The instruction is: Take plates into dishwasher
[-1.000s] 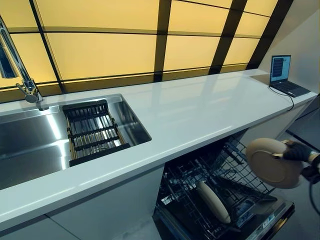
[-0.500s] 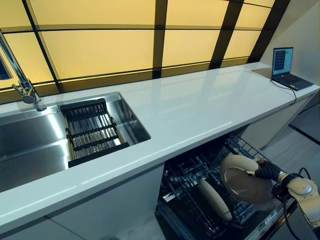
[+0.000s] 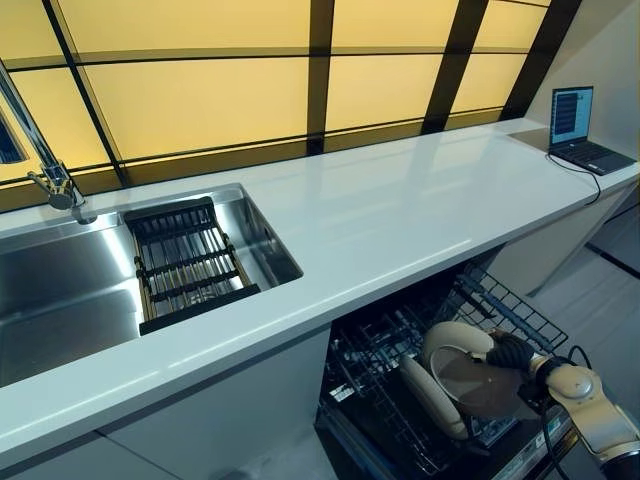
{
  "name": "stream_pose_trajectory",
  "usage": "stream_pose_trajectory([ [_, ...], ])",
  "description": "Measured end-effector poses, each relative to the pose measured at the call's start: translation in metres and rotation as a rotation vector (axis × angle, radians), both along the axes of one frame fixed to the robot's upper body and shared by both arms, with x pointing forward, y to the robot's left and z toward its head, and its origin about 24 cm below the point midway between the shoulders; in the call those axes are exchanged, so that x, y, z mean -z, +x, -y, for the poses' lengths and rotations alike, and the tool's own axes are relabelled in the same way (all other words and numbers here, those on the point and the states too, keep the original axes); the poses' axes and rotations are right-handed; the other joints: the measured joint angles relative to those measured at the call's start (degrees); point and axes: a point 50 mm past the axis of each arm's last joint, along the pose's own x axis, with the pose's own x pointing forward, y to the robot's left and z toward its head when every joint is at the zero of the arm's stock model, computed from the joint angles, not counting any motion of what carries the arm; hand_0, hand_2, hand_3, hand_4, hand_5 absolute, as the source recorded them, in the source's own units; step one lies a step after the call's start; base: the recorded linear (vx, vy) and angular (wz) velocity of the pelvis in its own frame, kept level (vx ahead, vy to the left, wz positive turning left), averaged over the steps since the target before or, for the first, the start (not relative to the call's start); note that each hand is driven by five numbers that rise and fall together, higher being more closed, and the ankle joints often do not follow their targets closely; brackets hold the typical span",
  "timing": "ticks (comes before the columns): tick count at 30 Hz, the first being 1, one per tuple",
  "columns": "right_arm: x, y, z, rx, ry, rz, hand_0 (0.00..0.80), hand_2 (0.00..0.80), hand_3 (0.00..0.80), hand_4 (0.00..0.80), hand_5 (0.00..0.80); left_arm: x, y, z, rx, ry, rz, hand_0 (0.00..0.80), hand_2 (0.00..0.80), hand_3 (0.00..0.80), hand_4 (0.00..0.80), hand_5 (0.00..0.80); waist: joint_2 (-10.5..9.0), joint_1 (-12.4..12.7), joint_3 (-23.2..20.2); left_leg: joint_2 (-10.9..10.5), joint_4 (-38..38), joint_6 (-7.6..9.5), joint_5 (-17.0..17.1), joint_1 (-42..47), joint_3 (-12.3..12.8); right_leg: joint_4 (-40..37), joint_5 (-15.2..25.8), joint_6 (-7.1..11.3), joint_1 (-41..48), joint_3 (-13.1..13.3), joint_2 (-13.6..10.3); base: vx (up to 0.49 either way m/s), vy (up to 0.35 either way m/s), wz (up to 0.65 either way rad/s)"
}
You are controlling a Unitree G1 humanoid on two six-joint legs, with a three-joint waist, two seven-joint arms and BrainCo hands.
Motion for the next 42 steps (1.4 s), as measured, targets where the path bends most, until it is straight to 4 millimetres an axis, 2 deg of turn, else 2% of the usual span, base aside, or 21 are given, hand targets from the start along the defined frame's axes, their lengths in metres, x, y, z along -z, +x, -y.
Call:
stream_pose_trajectory([
  [10, 0.009, 0.002, -0.011, 0.016, 0.011, -0.003, 0.800, 0.800, 0.800, 0.800, 0.800, -0.001, 0.005, 0.004, 0.005, -0.009, 0.016, 0.000, 0.000, 0.000, 0.000, 0.000, 0.06, 1.2, 0.1, 0.0, 0.0, 0.01, 0.0, -0.4, -0.4, 0.0, 0.0, 0.00, -0.1, -0.4, 0.0, -0.001, 0.002, 0.01],
  [20, 0.020, 0.016, -0.030, 0.020, -0.058, 0.017, 0.800, 0.800, 0.800, 0.800, 0.800, -0.002, 0.009, 0.006, 0.013, -0.014, 0.032, 0.000, 0.000, 0.000, 0.000, 0.000, 0.18, 1.6, 0.8, -0.2, 0.0, 0.13, 0.1, -1.0, -0.7, 0.0, 0.1, -0.19, -0.6, -0.8, -0.1, -0.003, 0.002, 0.01],
  [27, 0.031, 0.016, -0.034, 0.033, -0.094, -0.013, 0.800, 0.800, 0.800, 0.800, 0.800, -0.003, 0.014, 0.007, 0.022, -0.015, 0.046, 0.000, 0.000, 0.000, 0.000, 0.000, 0.80, 2.9, 1.8, -0.4, 0.1, 0.14, 0.1, -1.0, -0.9, 0.0, 0.1, -0.21, -0.5, -1.0, -0.1, 0.000, 0.000, 0.00],
  [38, 0.036, 0.015, -0.033, 0.041, -0.114, -0.042, 0.800, 0.800, 0.800, 0.800, 0.800, -0.004, 0.019, 0.008, 0.026, -0.016, 0.061, 0.000, 0.000, 0.000, 0.000, 0.000, 0.91, 3.0, 2.0, -0.4, 0.0, 0.16, 0.2, -1.2, -1.1, 0.0, 0.1, -0.21, -0.5, -1.1, -0.2, 0.000, 0.000, 0.00],
  [39, 0.036, 0.015, -0.033, 0.042, -0.114, -0.045, 0.731, 0.731, 0.731, 0.731, 0.731, -0.004, 0.020, 0.008, 0.026, -0.016, 0.062, 0.000, 0.000, 0.000, 0.000, 0.000, 0.91, 3.0, 2.0, -0.3, 0.0, 0.16, 0.2, -1.2, -1.1, 0.0, 0.1, -0.21, -0.5, -1.2, -0.2, 0.000, 0.000, 0.00],
  [40, 0.037, 0.014, -0.033, 0.042, -0.115, -0.049, 0.000, 0.000, 0.000, 0.000, 0.000, -0.005, 0.021, 0.008, 0.028, -0.016, 0.066, 0.000, 0.000, 0.000, 0.000, 0.000, 0.91, 3.0, 2.0, -0.3, 0.0, 0.16, 0.2, -1.3, -1.1, 0.0, 0.1, -0.21, -0.6, -1.2, -0.2, 0.000, 0.000, 0.00],
  [42, 0.039, 0.014, -0.035, 0.031, -0.113, -0.062, 0.000, 0.000, 0.000, 0.000, 0.000, -0.005, 0.023, 0.008, 0.029, -0.016, 0.071, 0.000, 0.000, 0.000, 0.000, 0.000, 0.90, 3.0, 2.0, -0.3, 0.1, 0.17, 0.2, -1.3, -1.2, 0.0, 0.1, -0.22, -0.6, -1.2, -0.2, 0.000, 0.000, 0.00],
])
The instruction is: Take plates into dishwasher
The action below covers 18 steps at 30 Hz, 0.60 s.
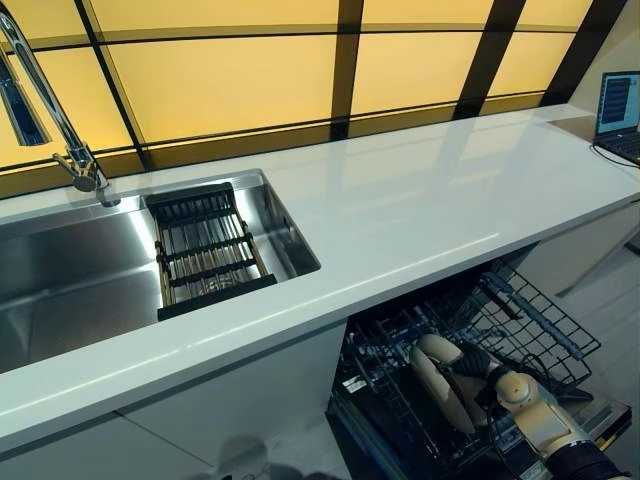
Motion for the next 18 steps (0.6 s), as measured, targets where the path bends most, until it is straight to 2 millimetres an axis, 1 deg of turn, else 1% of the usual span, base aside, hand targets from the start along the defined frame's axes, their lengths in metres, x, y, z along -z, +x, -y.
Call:
stream_pose_trajectory([
  [6, 0.005, 0.000, -0.009, -0.004, 0.030, -0.011, 0.000, 0.000, 0.000, 0.000, 0.000, -0.001, 0.001, 0.000, 0.002, -0.001, 0.006, 0.000, 0.000, 0.000, 0.000, 0.000, -0.02, 0.0, 0.0, 0.0, 0.0, 0.01, 0.0, 0.0, -0.1, 0.0, 0.0, 0.00, 0.0, -0.1, 0.0, 0.000, 0.000, 0.00],
  [11, 0.006, -0.001, -0.009, 0.007, 0.046, -0.017, 0.000, 0.000, 0.000, 0.000, 0.000, -0.001, 0.002, 0.001, 0.001, 0.000, 0.008, 0.000, 0.000, 0.000, 0.000, 0.000, -0.08, 0.0, 0.0, 0.0, 0.0, 0.02, 0.0, 0.0, -0.1, 0.0, 0.0, 0.00, 0.0, -0.1, 0.0, 0.000, 0.000, 0.00],
  [16, 0.001, 0.002, -0.009, 0.011, 0.058, -0.001, 0.000, 0.000, 0.000, 0.000, 0.000, -0.001, 0.003, 0.000, -0.002, 0.005, 0.009, 0.000, 0.000, 0.000, 0.000, 0.000, -0.13, -0.1, 0.1, 0.0, 0.0, 0.03, 0.0, 0.0, -0.1, 0.1, 0.0, -0.01, 0.0, -0.1, 0.0, 0.000, 0.000, 0.00],
  [18, -0.007, 0.005, -0.008, 0.016, 0.066, 0.028, 0.000, 0.000, 0.000, 0.000, 0.000, -0.001, 0.004, 0.000, -0.001, 0.005, 0.013, 0.000, 0.000, 0.000, 0.000, 0.000, -0.20, -0.1, 0.1, -0.1, 0.0, 0.03, 0.0, 0.0, -0.1, 0.2, 0.0, -0.01, 0.0, -0.1, 0.0, 0.000, 0.000, 0.00],
])
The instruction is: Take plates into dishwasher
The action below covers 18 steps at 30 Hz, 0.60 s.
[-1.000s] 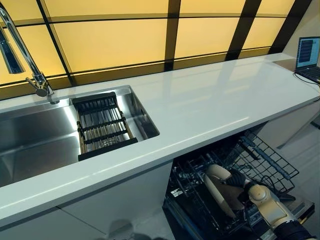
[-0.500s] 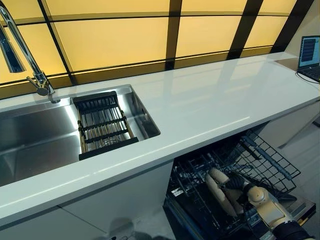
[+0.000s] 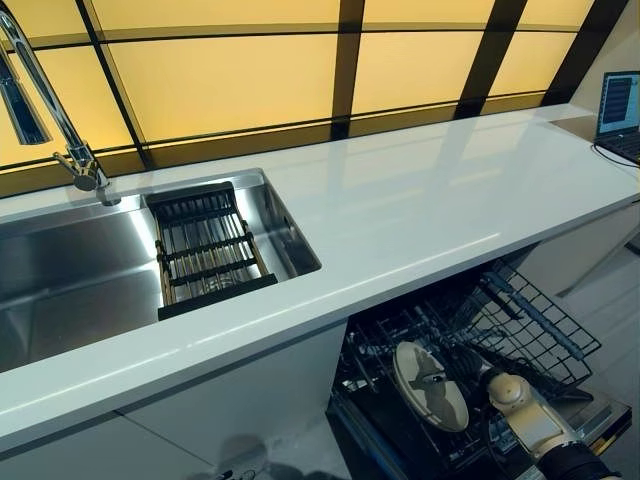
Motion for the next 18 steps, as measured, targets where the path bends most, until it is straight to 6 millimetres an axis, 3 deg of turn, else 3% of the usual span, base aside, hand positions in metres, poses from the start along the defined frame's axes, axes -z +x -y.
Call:
stream_pose_trajectory([
  [4, -0.016, 0.008, 0.012, 0.030, -0.009, 0.040, 0.000, 0.000, 0.000, 0.000, 0.000, 0.000, 0.001, 0.000, 0.000, 0.001, 0.001, 0.000, 0.000, 0.000, 0.000, 0.000, -0.35, 0.0, 0.1, -0.1, 0.0, 0.02, 0.0, 0.1, 0.0, 0.0, 0.0, 0.00, 0.2, 0.0, 0.0, 0.000, 0.000, 0.00],
  [9, -0.056, 0.020, 0.039, 0.096, -0.064, 0.137, 0.000, 0.000, 0.000, 0.000, 0.000, -0.001, 0.001, -0.002, -0.003, 0.007, -0.003, 0.000, 0.000, 0.000, 0.000, 0.000, -1.45, -0.1, 0.4, -0.1, 0.0, 0.02, 0.0, 0.5, 0.0, 0.0, 0.0, 0.00, 0.6, 0.0, 0.0, 0.000, 0.000, 0.00],
  [18, -0.104, 0.016, 0.085, 0.217, -0.114, 0.219, 0.000, 0.000, 0.000, 0.000, 0.000, 0.000, -0.005, -0.012, -0.029, 0.027, -0.025, 0.000, 0.000, 0.000, 0.000, 0.000, -3.59, -1.2, 0.1, 0.2, 0.0, -0.02, -0.1, 1.3, 0.5, 0.0, 0.0, 0.00, 1.0, 0.5, 0.0, 0.001, 0.003, -0.02],
])
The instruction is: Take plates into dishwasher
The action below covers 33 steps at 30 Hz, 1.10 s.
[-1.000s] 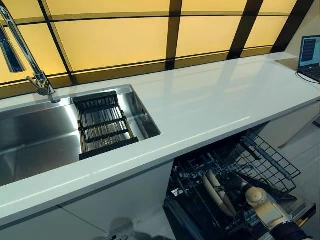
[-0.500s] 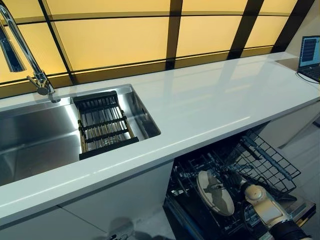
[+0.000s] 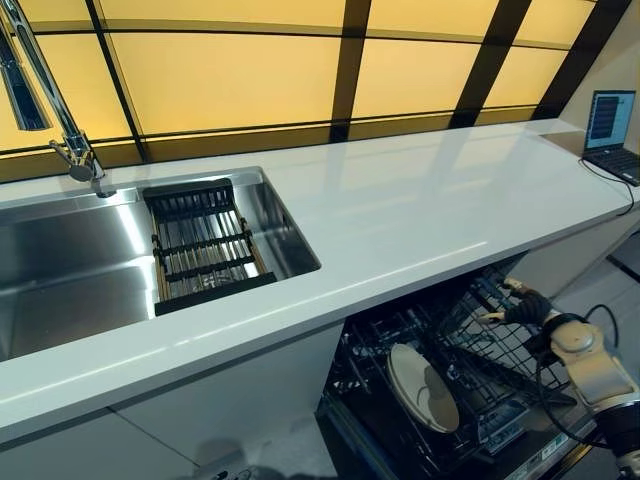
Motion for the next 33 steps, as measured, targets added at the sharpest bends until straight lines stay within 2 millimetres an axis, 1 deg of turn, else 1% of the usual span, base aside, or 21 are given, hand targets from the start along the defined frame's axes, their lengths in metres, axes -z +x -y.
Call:
stream_pose_trajectory([
  [2, -0.008, -0.003, 0.012, 0.039, 0.027, 0.015, 0.000, 0.000, 0.000, 0.000, 0.000, 0.001, -0.005, -0.003, -0.006, 0.011, -0.019, 0.000, 0.000, 0.000, 0.000, 0.000, -0.53, -0.6, -0.4, 0.1, 0.0, -0.01, 0.0, 0.1, 0.2, 0.0, 0.0, 0.01, 0.0, 0.2, 0.0, -0.022, 0.021, -0.04],
  [5, -0.010, -0.009, 0.029, 0.095, 0.074, -0.007, 0.000, 0.000, 0.000, 0.000, 0.000, 0.002, -0.008, -0.004, -0.014, 0.017, -0.045, 0.000, 0.000, 0.000, 0.000, 0.000, -1.05, -1.3, -0.9, 0.0, 0.0, -0.01, 0.0, 0.2, 0.3, 0.0, 0.1, -0.04, 0.0, 0.5, 0.1, -0.035, 0.045, -0.05],
  [9, -0.003, -0.021, 0.055, 0.188, 0.171, -0.071, 0.000, 0.000, 0.000, 0.000, 0.000, 0.005, -0.015, -0.007, -0.035, 0.039, -0.094, 0.000, 0.000, 0.000, 0.000, 0.000, -1.34, -1.8, -2.2, 0.0, 0.0, -0.05, -0.2, 0.7, 1.0, 0.0, 0.2, -0.08, 0.0, 1.0, 0.1, -0.031, 0.068, -0.08],
  [11, 0.004, -0.033, 0.071, 0.269, 0.255, -0.077, 0.000, 0.000, 0.000, 0.000, 0.000, 0.005, -0.019, -0.010, -0.041, 0.051, -0.109, 0.000, 0.000, 0.000, 0.000, 0.000, -1.41, -1.9, -2.6, 0.1, -0.1, -0.02, -0.4, 1.2, 1.7, 0.1, 0.2, -0.09, 0.2, 1.5, 0.1, 0.002, 0.049, -0.13],
  [14, 0.028, -0.067, 0.094, 0.407, 0.353, -0.128, 0.000, 0.000, 0.000, 0.000, 0.000, 0.004, -0.022, -0.016, -0.028, 0.072, -0.123, 0.000, 0.000, 0.000, 0.000, 0.000, -1.58, -2.4, -2.9, 0.1, -0.2, 0.08, -0.9, 1.8, 2.0, 0.6, 0.2, -0.08, 0.4, 1.7, 0.1, 0.009, 0.041, -0.05],
  [15, 0.032, -0.075, 0.099, 0.434, 0.377, -0.124, 0.000, 0.000, 0.000, 0.000, 0.000, 0.004, -0.020, -0.017, -0.021, 0.076, -0.123, 0.000, 0.000, 0.000, 0.000, 0.000, -1.66, -2.2, -2.9, 0.3, -0.2, 0.13, -0.9, 1.9, 2.0, 0.6, 0.2, -0.06, 0.5, 1.4, 0.1, -0.017, -0.015, -0.06],
  [17, 0.060, -0.116, 0.121, 0.592, 0.409, -0.209, 0.000, 0.000, 0.000, 0.000, 0.000, 0.003, -0.022, -0.023, 0.009, 0.105, -0.146, 0.000, 0.000, 0.000, 0.000, 0.000, -1.97, -2.3, -3.1, 0.3, -0.3, 0.05, -1.1, 2.1, 2.2, 0.8, 0.2, 0.04, 0.4, 1.6, -0.1, -0.077, -0.037, -0.06],
  [18, 0.066, -0.128, 0.125, 0.629, 0.418, -0.226, 0.000, 0.000, 0.000, 0.000, 0.000, 0.003, -0.024, -0.025, 0.019, 0.115, -0.160, 0.000, 0.000, 0.000, 0.000, 0.000, -1.98, -2.4, -3.1, 0.3, -0.3, 0.06, -1.1, 2.0, 2.3, 1.0, 0.2, 0.07, 0.1, 1.7, -0.2, -0.157, -0.032, -0.15],
  [19, 0.077, -0.146, 0.131, 0.688, 0.443, -0.244, 0.000, 0.000, 0.000, 0.000, 0.000, 0.004, -0.030, -0.030, 0.033, 0.132, -0.192, 0.000, 0.000, 0.000, 0.000, 0.000, -1.98, -2.5, -3.0, 0.4, -0.3, 0.13, -1.2, 2.0, 2.9, 1.9, 0.0, 0.27, -0.7, 1.7, -0.3, -0.221, -0.012, -0.25],
  [20, 0.085, -0.156, 0.133, 0.723, 0.463, -0.268, 0.000, 0.000, 0.000, 0.000, 0.000, 0.004, -0.037, -0.035, 0.036, 0.146, -0.228, 0.000, 0.000, 0.000, 0.000, 0.000, -1.77, -3.9, -2.8, 0.4, -0.3, 0.32, -1.2, 1.9, 3.1, 3.3, 0.2, 0.26, -1.5, 2.3, -0.3, -0.231, -0.012, -0.27],
  [22, 0.088, -0.158, 0.132, 0.731, 0.485, -0.266, 0.000, 0.000, 0.000, 0.000, 0.000, 0.002, -0.040, -0.046, 0.032, 0.169, -0.262, 0.000, 0.000, 0.000, 0.000, 0.000, -1.40, -4.9, -2.1, 0.5, -0.3, 0.66, -1.1, 1.7, 3.5, 5.5, 0.4, 0.53, -3.4, 2.4, -0.3, -0.333, -0.009, -0.38],
  [23, 0.089, -0.157, 0.131, 0.726, 0.493, -0.259, 0.000, 0.000, 0.000, 0.000, 0.000, -0.001, -0.037, -0.051, 0.029, 0.182, -0.262, 0.000, 0.000, 0.000, 0.000, 0.000, -0.76, -5.2, -1.6, 0.7, -0.3, 1.02, -0.9, 1.1, 4.0, 5.6, 1.9, 1.63, -4.5, 2.1, 0.2, -0.517, -0.059, -0.70],
  [24, 0.089, -0.155, 0.131, 0.723, 0.516, -0.246, 0.000, 0.000, 0.000, 0.000, 0.000, -0.003, -0.031, -0.054, 0.026, 0.192, -0.256, 0.000, 0.000, 0.000, 0.000, 0.000, 0.46, -4.6, -0.7, 2.2, -0.4, 1.51, -0.6, 0.5, 4.9, 5.2, 4.6, 4.53, -5.8, 2.3, 0.7, -0.407, -0.100, -0.70],
  [26, 0.101, -0.165, 0.130, 0.763, 0.576, -0.268, 0.000, 0.000, 0.000, 0.000, 0.000, -0.006, -0.019, -0.057, 0.019, 0.204, -0.234, 0.000, 0.000, 0.000, 0.000, 0.000, 2.70, -3.1, -0.7, 4.8, -0.3, 2.66, 0.3, -2.0, 6.2, 17.3, 0.6, 3.73, -10.2, 2.4, 1.0, -0.316, -0.133, -0.47],
  [27, 0.103, -0.167, 0.130, 0.768, 0.586, -0.277, 0.000, 0.000, 0.000, 0.000, 0.000, -0.007, -0.018, -0.059, 0.016, 0.208, -0.231, 0.000, 0.000, 0.000, 0.000, 0.000, 3.08, -2.6, -0.9, 5.5, -0.3, 2.83, 0.5, -2.4, 6.4, 19.9, -0.4, 3.91, -10.0, 2.6, 0.7, -0.230, -0.134, -0.28],
  [28, 0.105, -0.169, 0.130, 0.773, 0.598, -0.283, 0.000, 0.000, 0.000, 0.000, 0.000, -0.007, -0.019, -0.060, 0.013, 0.210, -0.235, 0.000, 0.000, 0.000, 0.000, 0.000, 3.38, -1.0, -1.7, 5.7, 0.1, 2.99, 0.8, -3.1, 6.4, 24.0, -2.5, 4.98, -9.8, 3.5, -0.7, -0.322, -0.236, -0.26],
  [29, 0.105, -0.167, 0.129, 0.773, 0.614, -0.274, 0.000, 0.000, 0.000, 0.000, 0.000, -0.006, -0.022, -0.061, 0.010, 0.210, -0.250, 0.000, 0.000, 0.000, 0.000, 0.000, 2.53, 0.0, -2.7, 5.6, 0.3, 3.05, 1.1, -4.0, 5.9, 22.5, -3.6, 6.29, -7.0, 4.4, -2.0, -0.300, -0.233, -0.28],
  [30, 0.106, -0.165, 0.128, 0.778, 0.640, -0.262, 0.000, 0.000, 0.000, 0.000, 0.000, -0.005, -0.026, -0.061, 0.010, 0.211, -0.262, 0.000, 0.000, 0.000, 0.000, 0.000, 2.44, 0.5, -3.1, 5.6, 0.7, 3.02, 1.7, -4.8, 4.9, 21.4, -4.5, 7.55, -5.5, 5.0, -2.8, -0.406, -0.388, -0.16],
  [31, 0.111, -0.165, 0.126, 0.795, 0.674, -0.263, 0.000, 0.000, 0.000, 0.000, 0.000, -0.005, -0.029, -0.061, 0.001, 0.209, -0.276, 0.000, 0.000, 0.000, 0.000, 0.000, 1.35, 1.5, -3.8, 5.6, 1.1, 2.36, 2.4, -5.3, 4.0, 16.7, -5.2, 7.75, -2.8, 6.2, -2.6, -0.238, -0.263, -0.05],
  [32, 0.113, -0.166, 0.125, 0.799, 0.684, -0.270, 0.000, 0.000, 0.000, 0.000, 0.000, -0.004, -0.029, -0.060, 0.011, 0.210, -0.280, 0.000, 0.000, 0.000, 0.000, 0.000, 1.10, 2.0, -4.0, 5.2, 1.2, 2.21, 3.2, -5.7, 3.3, 13.7, -5.4, 7.68, -1.1, 6.1, -2.1, -0.349, -0.385, 0.12],
  [33, 0.117, -0.168, 0.124, 0.814, 0.702, -0.278, 0.000, 0.000, 0.000, 0.000, 0.000, -0.003, -0.028, -0.057, 0.014, 0.203, -0.280, 0.000, 0.000, 0.000, 0.000, 0.000, 0.90, 2.9, -4.1, 5.4, 1.8, 1.66, 3.8, -6.8, 2.5, 10.0, -6.2, 6.35, 0.7, 5.2, -1.5, -0.371, -0.432, 0.26],
])
